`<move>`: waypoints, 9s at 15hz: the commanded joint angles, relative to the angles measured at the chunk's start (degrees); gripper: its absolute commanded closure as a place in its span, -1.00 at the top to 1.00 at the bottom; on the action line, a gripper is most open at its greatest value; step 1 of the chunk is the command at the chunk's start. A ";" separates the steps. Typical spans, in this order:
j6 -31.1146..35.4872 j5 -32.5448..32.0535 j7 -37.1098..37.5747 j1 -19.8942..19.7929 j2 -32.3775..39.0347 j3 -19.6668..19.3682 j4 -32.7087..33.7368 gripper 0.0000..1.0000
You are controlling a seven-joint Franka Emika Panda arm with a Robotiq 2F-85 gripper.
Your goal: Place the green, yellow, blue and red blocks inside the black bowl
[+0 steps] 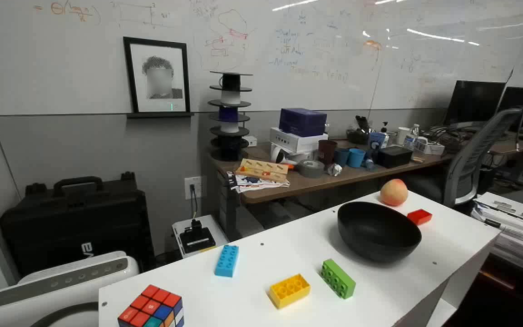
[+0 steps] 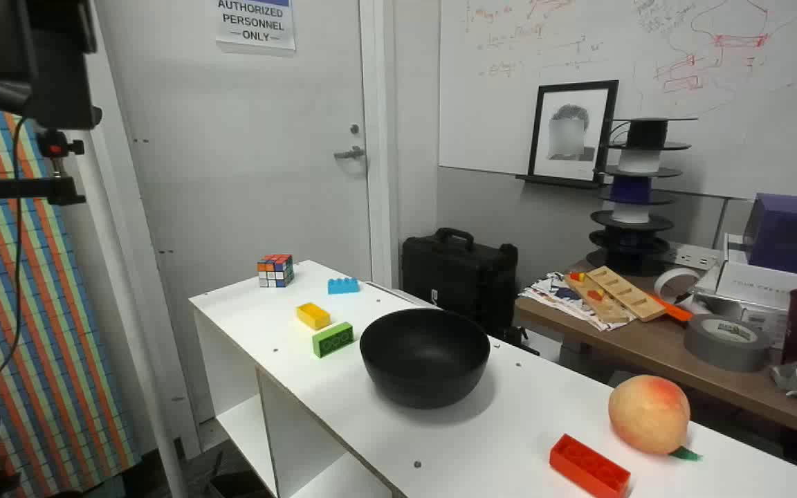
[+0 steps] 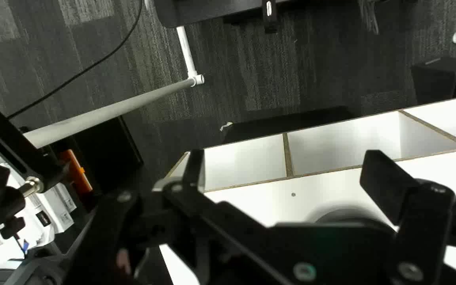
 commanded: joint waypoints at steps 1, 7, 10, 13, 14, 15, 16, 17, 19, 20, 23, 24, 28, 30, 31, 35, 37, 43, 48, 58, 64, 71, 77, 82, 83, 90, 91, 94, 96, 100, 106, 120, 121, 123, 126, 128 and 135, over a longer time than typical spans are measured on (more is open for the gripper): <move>-0.19 -0.38 0.38 0.82 -0.02 -0.68 0.18 1.00; -0.19 -0.38 0.38 0.82 -0.23 -0.68 0.30 1.00; -0.19 -0.38 0.38 0.82 -0.23 -0.68 0.30 1.00; -0.19 -0.38 0.38 0.82 -0.23 -0.68 0.31 1.00; -0.19 -0.38 0.38 0.82 -0.23 -0.68 0.31 1.00; -0.19 -0.38 0.38 0.82 -0.23 -0.68 0.31 1.00; -0.19 -0.38 0.38 0.82 -0.23 -0.68 0.31 1.00; -0.19 -0.38 0.38 0.82 -0.23 -0.68 0.31 1.00; -0.19 -0.38 0.38 0.82 -0.23 -0.68 0.31 1.00; -0.19 -0.38 0.38 0.82 -0.23 -0.68 0.31 1.00; 0.76 0.12 1.12 1.33 0.91 -0.10 0.73 1.00; 1.18 0.38 2.47 2.02 2.71 1.15 1.35 1.00; 7.61 0.91 10.89 5.67 10.41 7.30 2.91 1.00; 12.79 0.68 15.88 7.63 15.40 10.65 4.41 1.00; 16.10 0.71 18.00 8.32 18.03 11.78 5.22 1.00; 29.06 -1.18 25.81 9.22 30.19 14.02 9.72 1.00; 32.53 -0.61 24.30 10.01 36.38 12.59 12.91 1.00; 33.95 5.87 15.25 12.45 52.87 8.42 25.01 1.00; 31.30 9.04 12.66 15.60 62.07 7.36 32.56 1.00; 29.96 1.16 18.65 25.25 74.74 -0.95 41.54 1.00; 29.54 2.03 18.91 26.39 79.16 -1.28 45.49 0.32; 26.44 1.82 20.02 27.34 78.22 -1.94 44.78 -0.77; 22.47 5.00 21.60 23.90 71.27 -1.94 39.81 -0.85; 23.90 16.39 20.14 16.71 63.03 -0.67 36.33 -0.85; 24.29 17.97 20.11 15.72 61.90 -0.83 35.95 -0.85; 29.71 15.49 24.46 15.19 60.54 -3.76 34.92 -0.85; 31.73 12.68 26.36 16.40 61.19 -4.92 34.95 -0.82; 35.53 1.80 33.87 20.85 63.98 -9.17 36.59 0.21; 35.16 -2.74 37.73 22.76 64.87 -10.58 37.27 0.52; 32.43 -2.21 36.11 22.94 62.92 -7.26 36.00 1.00; 26.73 0.42 37.16 26.36 63.28 -0.60 38.49 1.00; 21.64 11.91 63.29 28.36 80.35 1.06 54.72 1.00; 21.59 12.31 63.63 28.62 81.66 1.00 56.14 1.00; 21.19 12.62 64.67 29.14 84.16 0.87 58.87 1.00; 20.52 12.59 65.97 29.65 87.65 0.85 62.35 1.00; 19.59 12.65 66.58 29.75 89.52 0.96 64.31 1.00; 18.88 11.69 66.52 30.12 89.02 0.51 65.61 -0.16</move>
